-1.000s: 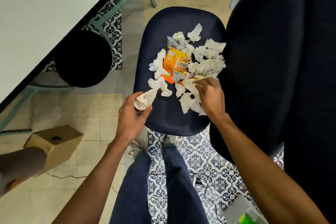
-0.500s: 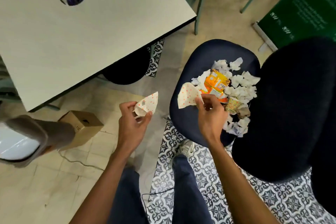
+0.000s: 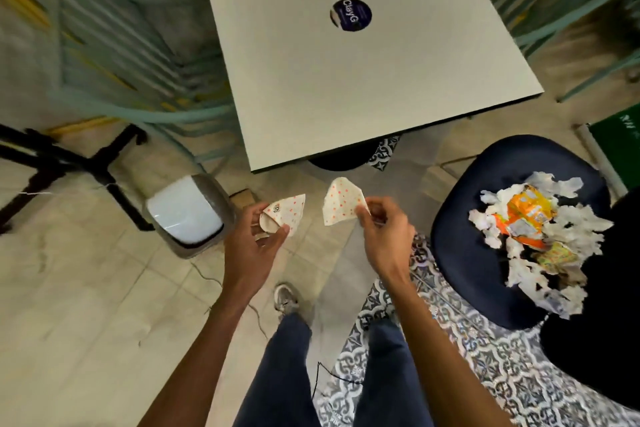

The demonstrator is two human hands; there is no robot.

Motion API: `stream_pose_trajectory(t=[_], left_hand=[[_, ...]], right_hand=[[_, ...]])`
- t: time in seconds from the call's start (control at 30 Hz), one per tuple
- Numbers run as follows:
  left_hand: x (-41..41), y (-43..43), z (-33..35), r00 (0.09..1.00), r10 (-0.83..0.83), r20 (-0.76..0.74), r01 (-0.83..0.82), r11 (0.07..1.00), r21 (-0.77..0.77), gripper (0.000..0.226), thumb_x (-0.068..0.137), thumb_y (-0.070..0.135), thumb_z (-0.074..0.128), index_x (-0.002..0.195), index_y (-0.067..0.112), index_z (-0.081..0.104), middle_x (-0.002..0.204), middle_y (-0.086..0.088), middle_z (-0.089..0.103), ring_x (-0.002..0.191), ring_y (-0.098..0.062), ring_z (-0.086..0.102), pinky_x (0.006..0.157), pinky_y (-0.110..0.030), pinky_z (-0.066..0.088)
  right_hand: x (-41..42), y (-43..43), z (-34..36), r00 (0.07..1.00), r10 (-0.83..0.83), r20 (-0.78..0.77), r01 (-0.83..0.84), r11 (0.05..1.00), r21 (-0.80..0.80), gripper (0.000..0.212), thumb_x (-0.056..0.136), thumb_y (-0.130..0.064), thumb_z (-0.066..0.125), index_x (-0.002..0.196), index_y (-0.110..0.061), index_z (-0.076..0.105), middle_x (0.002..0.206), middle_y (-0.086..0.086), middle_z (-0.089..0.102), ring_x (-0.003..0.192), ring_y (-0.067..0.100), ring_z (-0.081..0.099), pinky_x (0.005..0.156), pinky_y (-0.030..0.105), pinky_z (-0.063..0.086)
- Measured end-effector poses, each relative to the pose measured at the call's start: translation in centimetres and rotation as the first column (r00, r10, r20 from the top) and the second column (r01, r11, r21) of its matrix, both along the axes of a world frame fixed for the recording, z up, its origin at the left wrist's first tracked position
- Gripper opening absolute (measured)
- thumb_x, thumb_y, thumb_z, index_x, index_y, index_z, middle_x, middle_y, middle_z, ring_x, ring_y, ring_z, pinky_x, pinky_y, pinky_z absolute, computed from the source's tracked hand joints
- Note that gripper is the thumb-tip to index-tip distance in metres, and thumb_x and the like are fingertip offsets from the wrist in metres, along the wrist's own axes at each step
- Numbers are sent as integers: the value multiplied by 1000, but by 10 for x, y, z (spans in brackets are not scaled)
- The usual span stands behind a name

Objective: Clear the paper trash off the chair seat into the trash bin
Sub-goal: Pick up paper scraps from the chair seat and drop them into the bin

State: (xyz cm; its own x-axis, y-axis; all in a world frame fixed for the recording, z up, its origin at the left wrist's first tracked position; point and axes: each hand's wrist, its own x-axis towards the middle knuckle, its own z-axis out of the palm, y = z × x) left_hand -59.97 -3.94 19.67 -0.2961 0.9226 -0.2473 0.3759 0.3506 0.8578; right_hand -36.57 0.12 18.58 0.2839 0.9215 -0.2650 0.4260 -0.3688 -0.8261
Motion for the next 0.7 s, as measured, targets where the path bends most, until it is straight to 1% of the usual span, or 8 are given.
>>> stream_pose_trajectory(t=[0.07, 0.23, 0.3, 0.37, 0.4, 0.47, 0.53, 0.7], left_hand=[[-43, -15, 2, 997, 69, -26, -69, 997, -29, 48, 87, 27, 82, 128, 33, 59, 120, 18, 67, 106, 5, 65, 82, -20, 57], [-130, -55, -13, 954, 246, -170, -259, 964, -62, 49, 84, 27, 85, 126, 28, 60, 120, 0, 72, 103, -18, 68, 84, -29, 54], [-151, -68, -23, 933, 295, -208, -317, 945, -81, 48, 84, 28, 85, 126, 26, 61, 116, -1, 73, 99, -18, 69, 84, -31, 54], [-177, -84, -35, 908, 348, -234, -379, 920, -100, 49, 84, 31, 84, 126, 25, 61, 115, -2, 75, 98, -20, 71, 85, -36, 57], [-184, -89, -40, 903, 358, -238, -391, 914, -111, 49, 84, 31, 84, 127, 24, 61, 116, -3, 75, 99, -22, 72, 85, -37, 58], [-201, -97, -51, 897, 376, -231, -413, 900, -139, 51, 85, 30, 84, 129, 21, 61, 119, -6, 75, 101, -24, 73, 79, -29, 55], [-212, -100, -63, 898, 382, -217, -416, 898, -144, 52, 84, 28, 84, 129, 18, 62, 119, -7, 75, 99, -25, 74, 75, -25, 55], [-230, -105, -86, 905, 366, -216, -398, 907, -134, 54, 83, 25, 86, 131, 17, 64, 121, -8, 69, 94, -18, 70, 74, -31, 60]], right_hand=[[-46, -5, -2, 996, 84, -23, -85, 996, -40, 11, 99, -26, 74, 110, -24, 75, 91, -18, 74, 81, -17, 66, 65, 1, 45], [-147, -12, -26, 950, 310, -18, -310, 943, -120, 10, 98, -26, 74, 107, -22, 76, 88, -8, 79, 73, -8, 69, 60, 2, 43], [-177, -13, -44, 928, 372, -12, -369, 914, -169, 11, 98, -27, 74, 106, -20, 77, 90, -4, 80, 75, 0, 72, 66, 4, 48], [-216, -15, -70, 902, 432, -24, -424, 873, -242, 11, 98, -30, 73, 104, -22, 78, 88, -5, 80, 79, 9, 75, 80, 21, 60], [-229, -15, -82, 894, 448, -26, -436, 854, -283, 12, 97, -33, 73, 102, -24, 77, 87, -5, 80, 81, 13, 75, 86, 31, 61], [-258, -14, -105, 885, 465, -28, -447, 831, -332, 16, 92, -39, 69, 96, -25, 74, 84, -4, 79, 85, 23, 74, 92, 38, 59], [-283, -9, -127, 896, 443, -27, -420, 825, -378, 20, 89, -40, 66, 96, -23, 73, 84, 0, 78, 92, 30, 71, 93, 36, 57], [-330, 8, -168, 929, 371, -2, -324, 810, -488, 31, 85, -38, 58, 98, -17, 75, 82, 8, 76, 95, 32, 69, 84, 32, 58]])
